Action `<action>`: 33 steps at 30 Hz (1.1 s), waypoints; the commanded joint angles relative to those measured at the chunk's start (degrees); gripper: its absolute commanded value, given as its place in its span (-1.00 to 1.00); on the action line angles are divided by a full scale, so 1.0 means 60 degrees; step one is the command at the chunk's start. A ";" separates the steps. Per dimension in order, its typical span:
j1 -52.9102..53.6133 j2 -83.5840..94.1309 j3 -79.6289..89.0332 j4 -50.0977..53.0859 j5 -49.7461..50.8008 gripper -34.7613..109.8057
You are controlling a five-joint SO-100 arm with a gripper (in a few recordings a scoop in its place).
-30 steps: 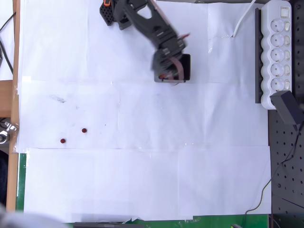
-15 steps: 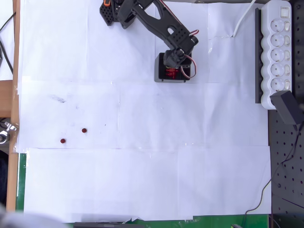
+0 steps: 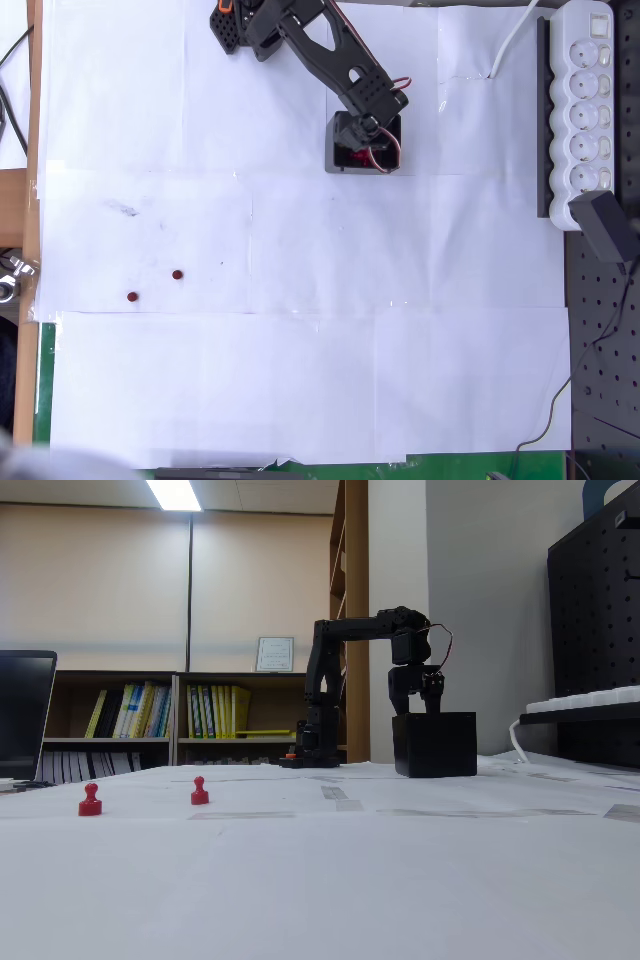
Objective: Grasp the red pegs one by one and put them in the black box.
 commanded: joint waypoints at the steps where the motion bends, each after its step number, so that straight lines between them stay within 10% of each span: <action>1: 0.0776 -0.1509 0.2021 0.0630 0.0117 -0.36; 14: 0.7397 -0.0952 -0.2710 -0.6665 0.4819 -0.36; 33: 0.9126 0.3311 -0.2417 -1.2070 0.5947 -0.35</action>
